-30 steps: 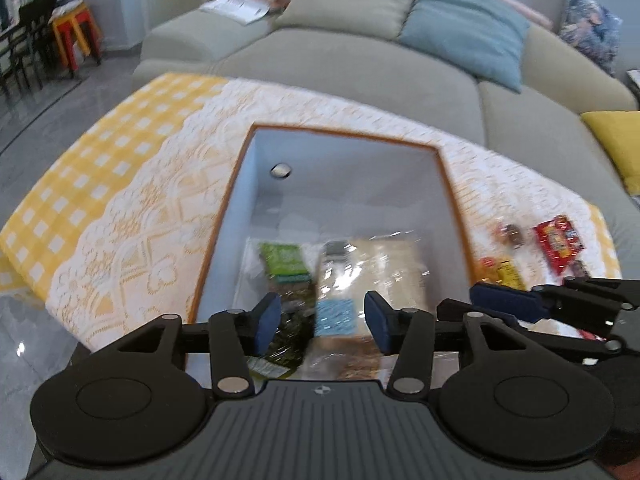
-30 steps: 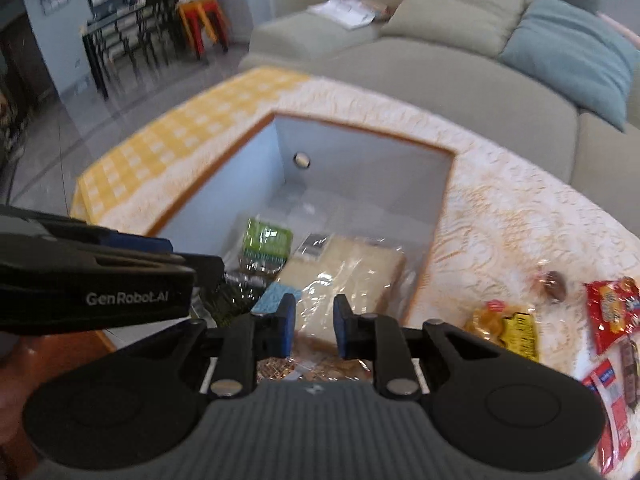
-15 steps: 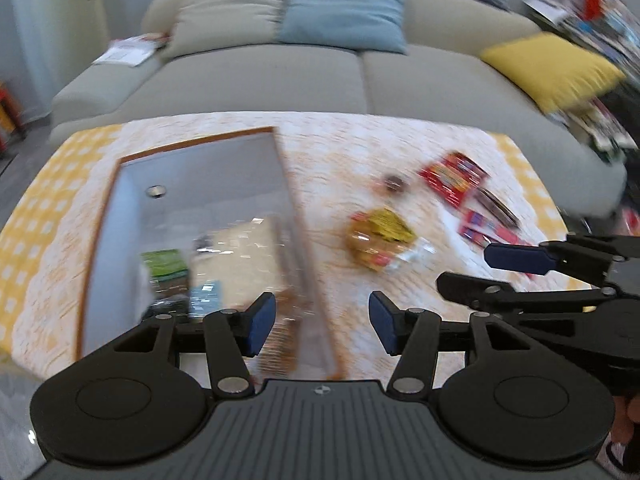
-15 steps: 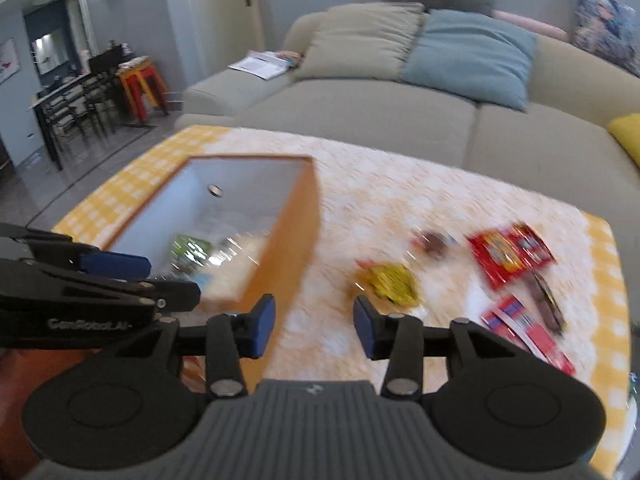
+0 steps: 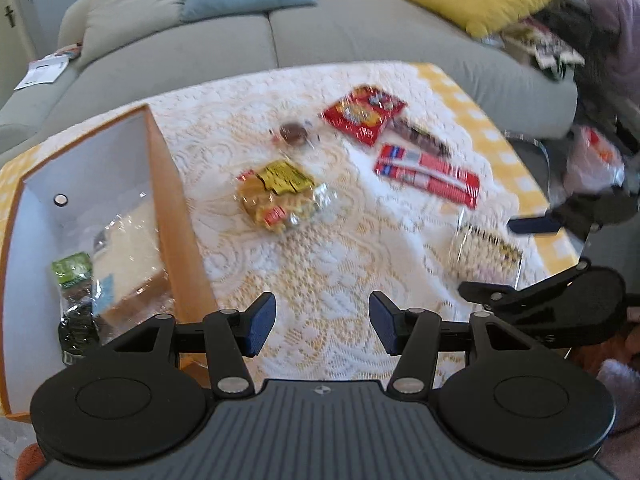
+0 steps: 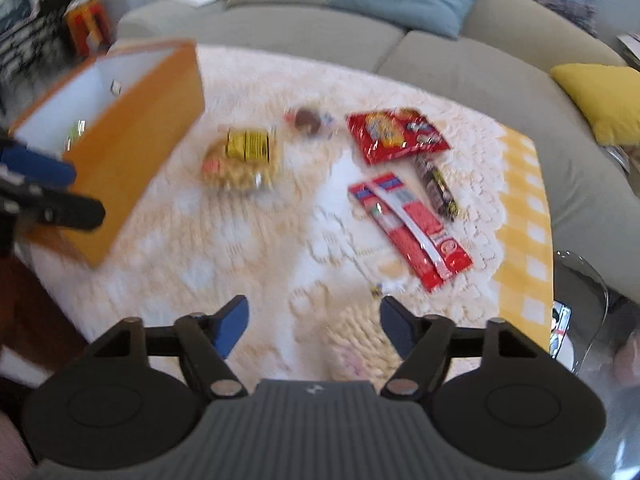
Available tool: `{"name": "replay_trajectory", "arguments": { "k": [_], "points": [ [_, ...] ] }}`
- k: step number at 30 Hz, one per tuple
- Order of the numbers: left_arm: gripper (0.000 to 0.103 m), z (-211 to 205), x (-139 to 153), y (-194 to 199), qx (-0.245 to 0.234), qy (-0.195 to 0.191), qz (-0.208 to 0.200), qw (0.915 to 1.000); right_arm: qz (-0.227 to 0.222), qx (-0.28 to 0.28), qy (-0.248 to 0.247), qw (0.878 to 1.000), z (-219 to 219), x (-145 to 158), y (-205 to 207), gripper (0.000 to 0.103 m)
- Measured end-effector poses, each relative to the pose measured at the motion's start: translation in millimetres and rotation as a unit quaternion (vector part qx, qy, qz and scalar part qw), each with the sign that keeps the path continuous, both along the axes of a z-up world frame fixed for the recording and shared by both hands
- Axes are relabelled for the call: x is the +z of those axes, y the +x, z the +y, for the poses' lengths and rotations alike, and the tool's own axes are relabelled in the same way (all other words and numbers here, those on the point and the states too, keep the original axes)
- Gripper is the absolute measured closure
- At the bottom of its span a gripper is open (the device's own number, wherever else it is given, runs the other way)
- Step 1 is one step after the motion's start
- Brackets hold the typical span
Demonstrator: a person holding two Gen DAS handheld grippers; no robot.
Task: Organize snacks
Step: 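Lift both tools out of the box toward the remaining snacks, then grasp white MILENI candy bag with right tool while left tool grasps yellow-label waffle pack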
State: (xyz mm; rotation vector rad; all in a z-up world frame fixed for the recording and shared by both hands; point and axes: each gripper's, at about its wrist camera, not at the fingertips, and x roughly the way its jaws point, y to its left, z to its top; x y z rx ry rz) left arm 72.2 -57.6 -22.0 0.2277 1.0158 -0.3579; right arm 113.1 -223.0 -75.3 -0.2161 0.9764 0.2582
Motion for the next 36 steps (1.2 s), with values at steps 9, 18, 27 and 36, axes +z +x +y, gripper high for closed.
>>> {"name": "replay_trajectory", "arguments": {
  "k": [9,18,27,36],
  "points": [
    [0.039,-5,-14,6,-0.001,0.019,0.024,0.9995,0.018,0.022,-0.040,0.999,-36,-31,3,0.013],
    [0.039,-14,-26,16,-0.009,0.035,0.045,0.9983,0.036,0.014,-0.014,0.999,-43,-50,21,0.006],
    [0.039,-17,-36,30,-0.009,0.039,0.055,0.9977,0.047,-0.002,0.014,0.999,-50,-58,31,0.022],
    [0.034,-7,-27,61,0.031,-0.006,0.034,0.9989,-0.004,-0.013,0.014,1.000,-42,-25,21,0.025]
  ]
}}
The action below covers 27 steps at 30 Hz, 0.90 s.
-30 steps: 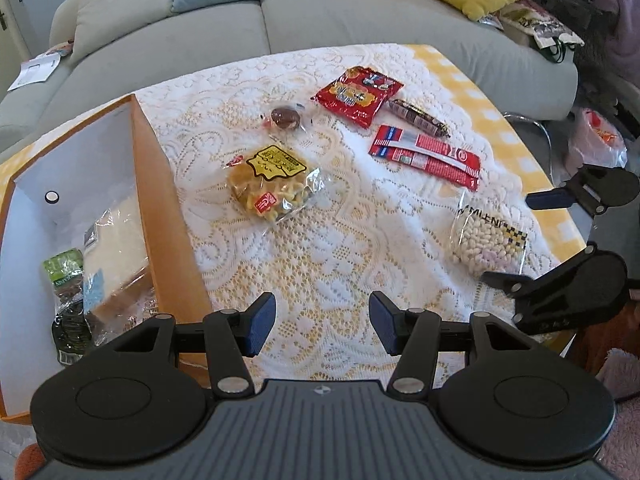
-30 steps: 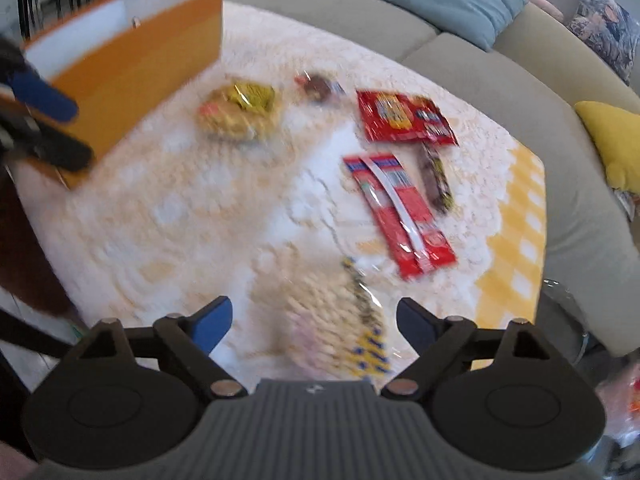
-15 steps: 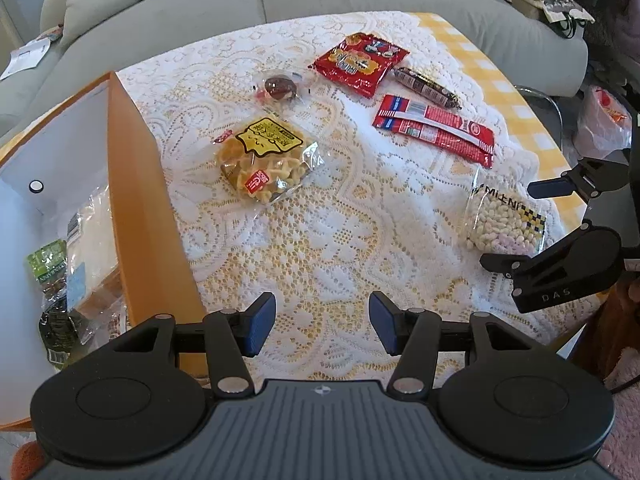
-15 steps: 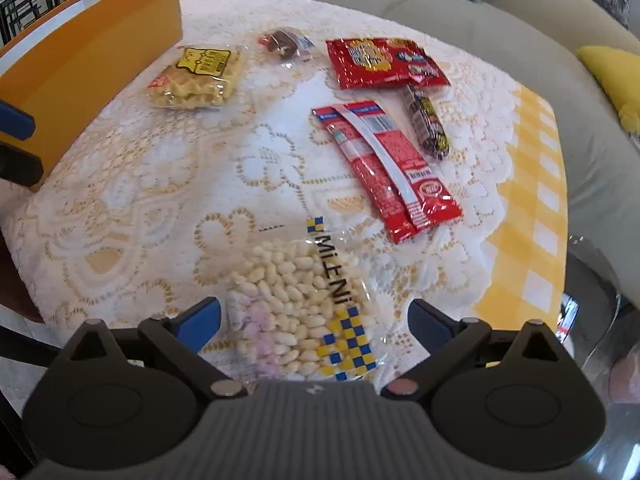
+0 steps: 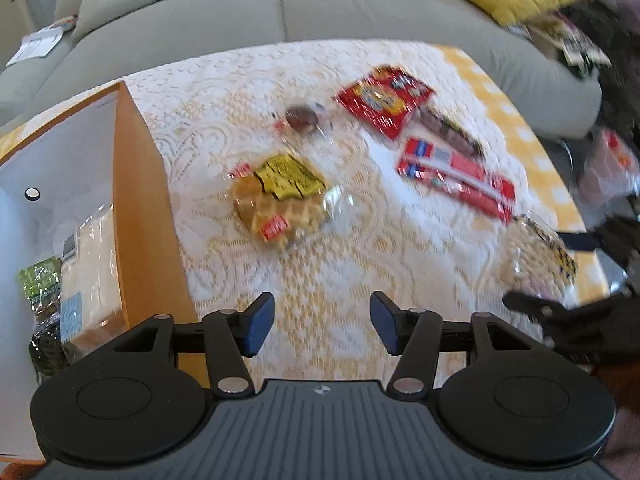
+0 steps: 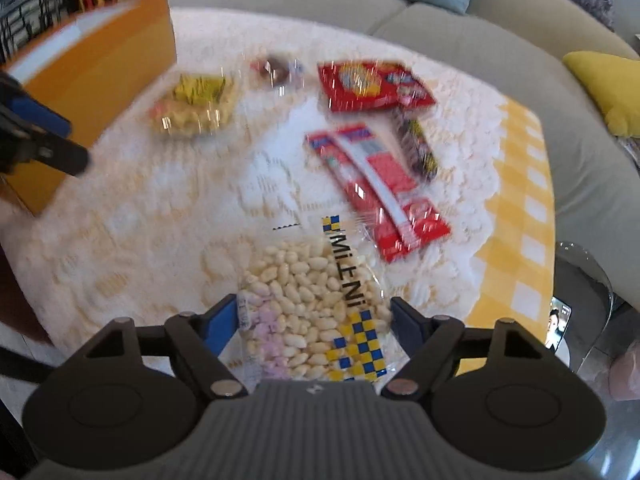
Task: Organize snacks
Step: 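Grasp white MILENI candy bag with right tool while left tool grasps yellow-label waffle pack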
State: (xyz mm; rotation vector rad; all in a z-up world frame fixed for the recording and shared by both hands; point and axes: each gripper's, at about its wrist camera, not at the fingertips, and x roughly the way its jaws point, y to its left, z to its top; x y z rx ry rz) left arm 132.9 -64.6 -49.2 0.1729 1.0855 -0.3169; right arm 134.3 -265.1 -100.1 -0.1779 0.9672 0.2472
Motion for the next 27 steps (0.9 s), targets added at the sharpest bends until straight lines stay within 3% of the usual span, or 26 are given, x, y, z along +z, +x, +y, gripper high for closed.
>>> {"name": "replay_trajectory", "arguments": {
  "k": [8,11,19,23,27],
  "points": [
    [0.032,6,-9,54,0.098,-0.026,0.028,0.9944,-0.039,-0.020,0.050,0.998,16,22,37,0.025],
    [0.032,3,-13,69,0.125,-0.009,0.024,0.9918,-0.033,-0.008,0.057,0.998,32,15,59,0.025],
    [0.032,-6,-31,93,0.140,0.010,0.036,0.9895,0.026,-0.031,0.068,0.997,30,-33,92,0.025],
    [0.032,-9,-42,101,0.147,0.027,0.041,0.9879,0.011,-0.019,0.041,0.999,26,-40,88,0.025],
    [0.024,-6,-47,107,0.162,0.016,0.042,0.9857,0.005,-0.015,0.036,0.999,24,-42,86,0.025]
  ]
}}
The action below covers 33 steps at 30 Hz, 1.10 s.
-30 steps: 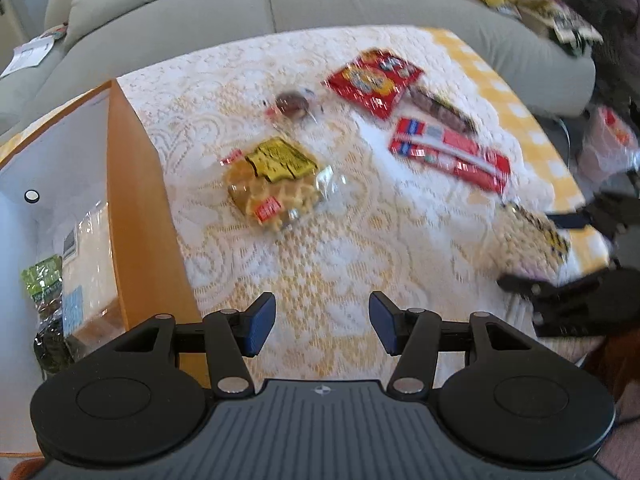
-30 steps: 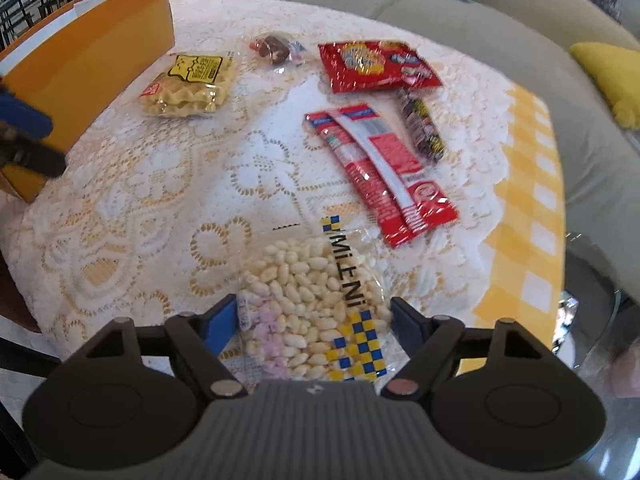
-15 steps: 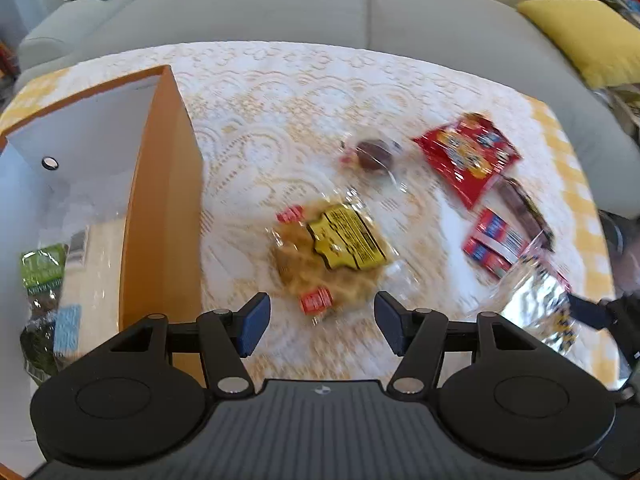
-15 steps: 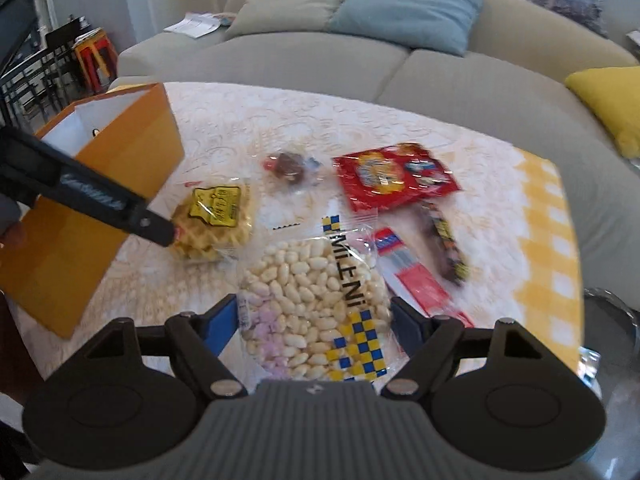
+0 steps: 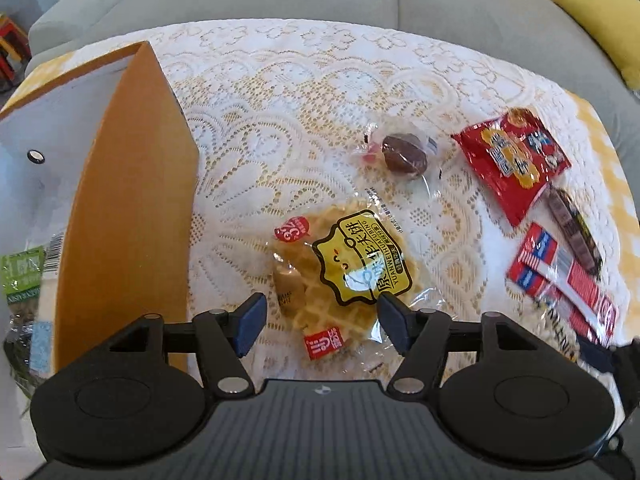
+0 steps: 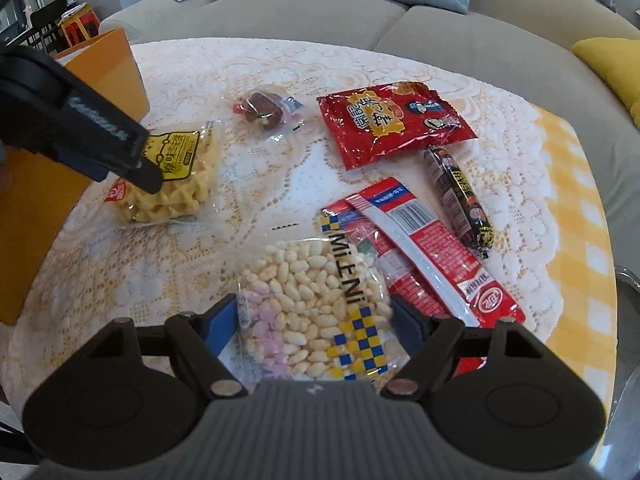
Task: Organize snacks
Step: 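Grasp white MILENI candy bag with right tool while left tool grasps yellow-label waffle pack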
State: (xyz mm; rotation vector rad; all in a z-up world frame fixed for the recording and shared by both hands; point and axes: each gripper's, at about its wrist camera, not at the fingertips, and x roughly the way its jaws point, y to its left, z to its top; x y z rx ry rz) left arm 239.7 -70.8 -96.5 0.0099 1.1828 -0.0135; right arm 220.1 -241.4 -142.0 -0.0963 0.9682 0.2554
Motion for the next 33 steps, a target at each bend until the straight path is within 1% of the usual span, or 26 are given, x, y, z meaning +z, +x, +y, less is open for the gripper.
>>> {"name": "replay_trajectory", "arguments": {
  "k": [1,2,3,5,8,10,11,12,14,19,22,24,25,27,28,33],
  "points": [
    [0.023,1,-1,2,0.002,-0.002,-0.001,1.0000,-0.002,0.002,-0.002,1.000,0,-1,-1,0.025],
    [0.019,2,-2,3,0.004,-0.005,-0.002,1.0000,-0.003,0.003,-0.005,1.000,1,-2,-1,0.025],
    [0.013,3,-4,5,0.007,-0.006,-0.002,1.0000,-0.004,0.005,-0.008,1.000,1,-2,0,0.025],
    [0.008,6,-8,7,0.014,-0.011,-0.001,0.9998,-0.005,0.005,-0.008,1.000,0,-2,-1,0.025],
    [0.008,12,-13,10,0.029,-0.039,0.007,0.9988,-0.007,0.005,-0.007,1.000,0,-2,-1,0.025],
    [0.008,14,-15,10,0.031,-0.050,0.010,0.9982,-0.008,0.005,-0.008,1.000,1,-1,-3,0.025],
    [0.011,14,-16,10,0.029,-0.055,0.010,0.9980,-0.009,0.005,-0.008,1.000,1,-1,-4,0.025],
    [0.019,13,-17,10,0.025,-0.061,0.007,0.9978,-0.010,0.005,-0.008,1.000,2,-1,-4,0.025],
    [0.030,11,-15,8,0.015,-0.072,0.001,0.9973,-0.010,0.005,-0.008,1.000,1,-1,-4,0.025],
    [0.037,0,-12,3,-0.005,-0.045,-0.015,0.9989,-0.009,0.003,-0.009,1.000,1,-2,-3,0.025],
    [0.045,-6,-7,-2,-0.019,-0.026,-0.027,0.9991,-0.006,-0.001,-0.011,1.000,3,-1,-2,0.025],
    [0.054,-11,-2,-6,-0.036,-0.010,-0.040,0.9985,-0.003,-0.005,-0.011,1.000,4,0,-2,0.025],
    [0.057,-14,2,-9,-0.046,-0.003,-0.049,0.9977,-0.001,-0.008,-0.010,1.000,3,0,-1,0.025],
    [0.067,-16,8,-15,-0.067,0.007,-0.062,0.9958,0.001,-0.019,-0.004,1.000,2,1,-2,0.025],
    [0.069,-17,11,-17,-0.074,0.012,-0.067,0.9949,0.002,-0.024,-0.001,1.000,1,2,-2,0.025],
    [0.076,-16,27,-33,-0.089,0.008,-0.079,0.9928,-0.001,-0.035,-0.002,0.999,1,9,-8,0.025]
  ]
}}
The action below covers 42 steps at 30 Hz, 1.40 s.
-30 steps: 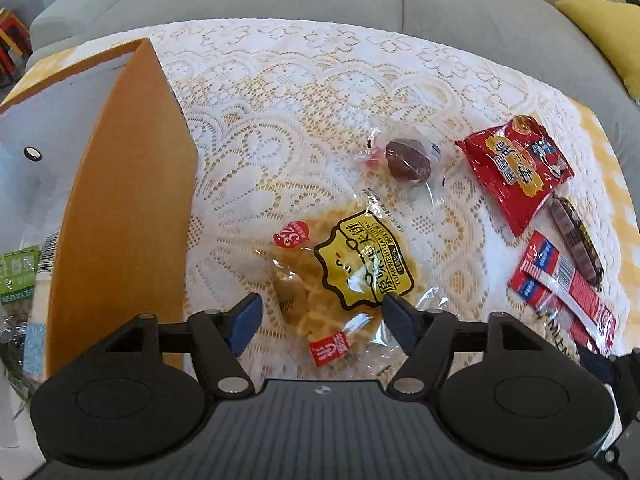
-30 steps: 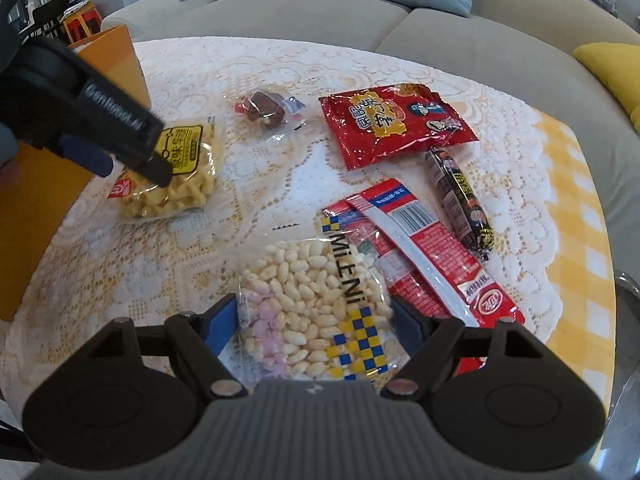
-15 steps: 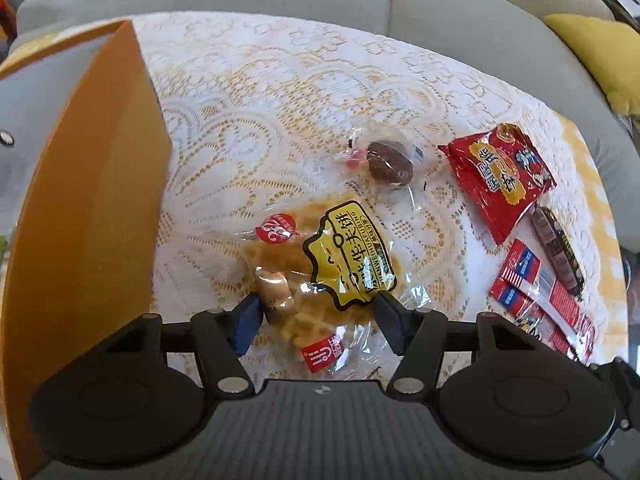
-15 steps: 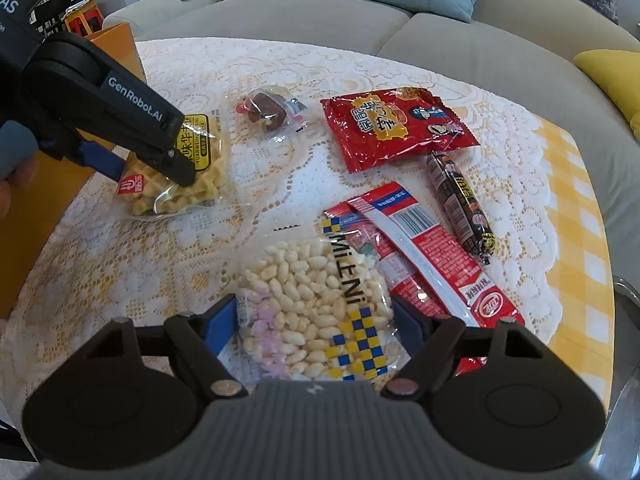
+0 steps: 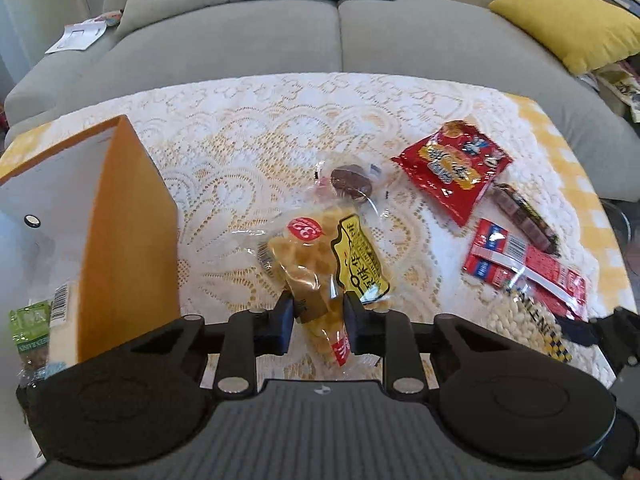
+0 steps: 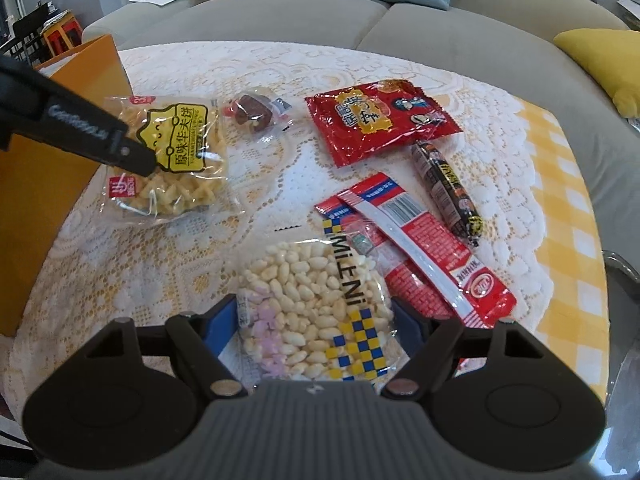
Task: Organize snacks
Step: 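Grasp white MILENI candy bag with right tool while left tool grasps yellow-label waffle pack, then carry waffle pack with left tool while right tool carries MILENI bag over the box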
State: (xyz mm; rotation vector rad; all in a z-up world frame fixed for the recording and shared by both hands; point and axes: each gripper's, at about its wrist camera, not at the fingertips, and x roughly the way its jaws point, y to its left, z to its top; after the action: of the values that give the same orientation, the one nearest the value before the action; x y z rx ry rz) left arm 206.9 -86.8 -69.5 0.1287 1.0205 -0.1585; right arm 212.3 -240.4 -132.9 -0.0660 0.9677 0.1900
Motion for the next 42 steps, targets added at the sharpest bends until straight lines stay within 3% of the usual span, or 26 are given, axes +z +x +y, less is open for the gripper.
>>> {"name": "replay_trajectory", "arguments": {
  "k": [10,19,26,32,42],
  "points": [
    [0.085,12,31,-46,-0.041,-0.006,-0.011,0.9991,-0.017,0.007,0.015,1.000,11,25,-22,0.025],
    [0.085,12,33,-100,-0.119,-0.006,0.011,0.9928,0.026,0.042,0.053,0.997,35,31,-56,0.025],
    [0.084,17,22,-112,-0.104,-0.052,0.017,0.9931,0.062,0.038,0.054,0.996,40,21,-73,0.025],
    [0.075,19,19,-112,-0.057,-0.061,0.029,0.9961,0.073,0.042,0.058,0.995,42,13,-78,0.025],
    [0.073,-13,23,-120,-0.111,-0.057,0.020,0.9919,0.086,0.018,0.077,0.993,21,13,-74,0.025]
  ]
}}
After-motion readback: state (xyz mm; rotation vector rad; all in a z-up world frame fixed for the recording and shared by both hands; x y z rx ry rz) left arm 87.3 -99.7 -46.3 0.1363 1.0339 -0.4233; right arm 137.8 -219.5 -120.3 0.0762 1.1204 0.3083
